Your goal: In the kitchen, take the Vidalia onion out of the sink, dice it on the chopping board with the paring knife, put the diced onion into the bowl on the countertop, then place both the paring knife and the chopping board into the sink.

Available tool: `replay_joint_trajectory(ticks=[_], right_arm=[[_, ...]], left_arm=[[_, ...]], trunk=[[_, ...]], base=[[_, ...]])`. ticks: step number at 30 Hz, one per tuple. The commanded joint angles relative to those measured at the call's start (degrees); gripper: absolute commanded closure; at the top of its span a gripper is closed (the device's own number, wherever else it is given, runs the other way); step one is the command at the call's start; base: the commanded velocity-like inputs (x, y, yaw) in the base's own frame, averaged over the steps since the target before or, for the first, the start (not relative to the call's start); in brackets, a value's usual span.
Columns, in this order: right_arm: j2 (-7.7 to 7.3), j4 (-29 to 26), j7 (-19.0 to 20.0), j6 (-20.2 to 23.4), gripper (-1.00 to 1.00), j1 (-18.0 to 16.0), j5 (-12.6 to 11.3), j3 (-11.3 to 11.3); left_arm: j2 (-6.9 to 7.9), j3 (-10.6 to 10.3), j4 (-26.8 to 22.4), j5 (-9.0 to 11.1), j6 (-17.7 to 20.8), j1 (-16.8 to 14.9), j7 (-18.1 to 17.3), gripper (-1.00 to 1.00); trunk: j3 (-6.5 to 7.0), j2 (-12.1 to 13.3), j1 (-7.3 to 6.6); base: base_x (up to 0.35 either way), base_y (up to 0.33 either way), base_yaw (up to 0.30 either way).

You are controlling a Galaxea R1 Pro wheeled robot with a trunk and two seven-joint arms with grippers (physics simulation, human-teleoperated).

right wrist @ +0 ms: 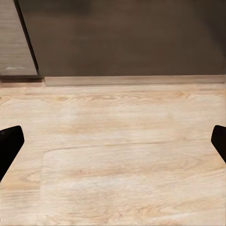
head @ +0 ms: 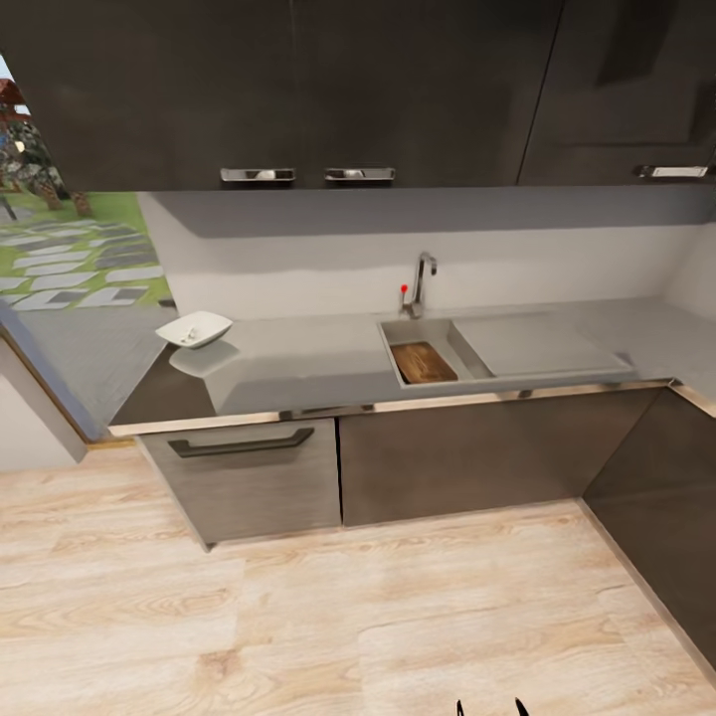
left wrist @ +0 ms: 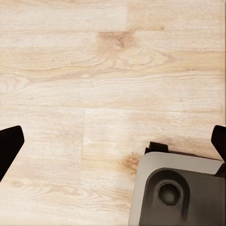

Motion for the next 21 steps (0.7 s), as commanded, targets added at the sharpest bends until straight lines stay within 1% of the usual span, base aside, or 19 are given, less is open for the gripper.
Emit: replay_joint_trajectory(ticks=[1,14,21], right_arm=[[0.04,0.03,-0.26,-0.09,-1.0,-0.04,0.61,-0.44],[0.03,0.03,-0.26,-0.03,-1.0,-0.04,0.62,-0.42],[-0.04,0.03,-0.26,-0.11,-1.0,-0.04,0.62,-0.45]], left_arm=[[-0.03,-0.5,0.02,0.22,-0.13,-0.03,0.31,-1.0],[-0.21,-0.68,0.1,0.18,-0.13,-0.03,0.32,-1.0],[-0.82,-0.68,0.33,0.16,-0.05,-0.03,0.3,-1.0]], trunk=[[-0.01,-0.1,0.03],[1.16,-0.1,0.03],[1.79,-0.1,0.03]], base=[[0.0,0.0,0.0],[0.0,0.0,0.0],[0.0,0.0,0.0]])
